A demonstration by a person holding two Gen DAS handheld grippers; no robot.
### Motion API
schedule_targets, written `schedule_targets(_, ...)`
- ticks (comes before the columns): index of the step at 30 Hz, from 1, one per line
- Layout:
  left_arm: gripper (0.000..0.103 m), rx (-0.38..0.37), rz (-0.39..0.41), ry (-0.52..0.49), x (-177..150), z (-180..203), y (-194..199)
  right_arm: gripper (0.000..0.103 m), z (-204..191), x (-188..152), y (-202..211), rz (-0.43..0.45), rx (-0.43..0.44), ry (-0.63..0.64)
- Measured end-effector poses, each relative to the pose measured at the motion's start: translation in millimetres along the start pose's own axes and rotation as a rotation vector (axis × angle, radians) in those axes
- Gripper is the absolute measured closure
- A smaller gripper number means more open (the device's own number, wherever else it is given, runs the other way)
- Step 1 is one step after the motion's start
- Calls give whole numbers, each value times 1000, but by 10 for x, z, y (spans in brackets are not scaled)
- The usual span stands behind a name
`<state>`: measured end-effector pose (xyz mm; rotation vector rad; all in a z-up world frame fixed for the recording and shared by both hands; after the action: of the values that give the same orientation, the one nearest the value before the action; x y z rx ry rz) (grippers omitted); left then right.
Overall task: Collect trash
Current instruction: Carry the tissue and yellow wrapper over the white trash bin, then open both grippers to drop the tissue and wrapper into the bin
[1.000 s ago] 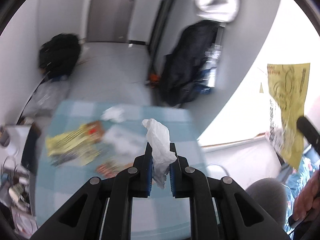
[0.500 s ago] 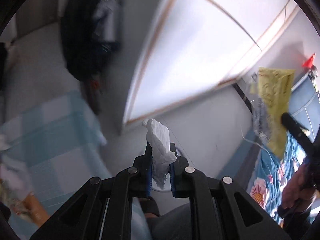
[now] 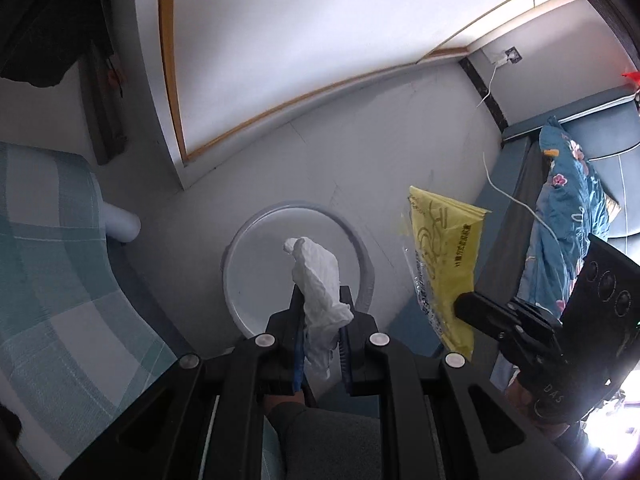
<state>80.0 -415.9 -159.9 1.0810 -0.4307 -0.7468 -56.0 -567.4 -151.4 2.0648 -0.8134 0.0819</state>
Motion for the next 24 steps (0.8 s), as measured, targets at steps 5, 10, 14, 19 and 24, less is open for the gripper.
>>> schedule_targets(5,93,15,-86,15,214,-29,-275,101,201,-69,-388,-79,-1,-68)
schedule_targets(10,93,3,-185,14,388,13,-576,100,300,-39,-793,-153,50,-158)
schedule_targets(14,93,-18,-240,42,432,-5,-742,98,369,-37,-1068,-193,53,-221)
schedule_targets(19,89,-33,-282,94,450,-67,-831,92,599,-97,-1211,-241,39,-267)
schedule_targets(24,60,-64,-265,128,466,-105,-815,61,702,-82,-1086,-237,55,-292)
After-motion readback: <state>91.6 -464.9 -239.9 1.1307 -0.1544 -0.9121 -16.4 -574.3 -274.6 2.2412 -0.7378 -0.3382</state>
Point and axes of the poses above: each gripper's, at about its wrist camera, not at the fingertips, and y roughly against the way its jaws point, z to its right, x to its top, the point moved 1 cm from there along -y, roughly the way its jaws point, and after that the axes turned 8 degrees about -z, right-handed, at the moved point
